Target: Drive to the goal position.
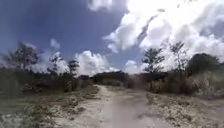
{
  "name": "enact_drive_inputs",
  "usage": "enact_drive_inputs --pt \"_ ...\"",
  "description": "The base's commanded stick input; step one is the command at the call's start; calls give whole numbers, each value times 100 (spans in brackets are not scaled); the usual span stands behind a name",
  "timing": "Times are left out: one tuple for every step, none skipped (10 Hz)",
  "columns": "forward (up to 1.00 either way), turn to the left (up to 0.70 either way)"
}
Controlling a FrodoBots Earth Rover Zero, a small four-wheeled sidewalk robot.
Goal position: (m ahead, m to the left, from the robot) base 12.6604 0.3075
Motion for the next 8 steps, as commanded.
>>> enact_drive_inputs --pt "100 3" --pt "100 0" --pt "100 0" --pt "100 0" --pt "100 0" --pt "100 0" --pt "100 0" --pt "100 0"
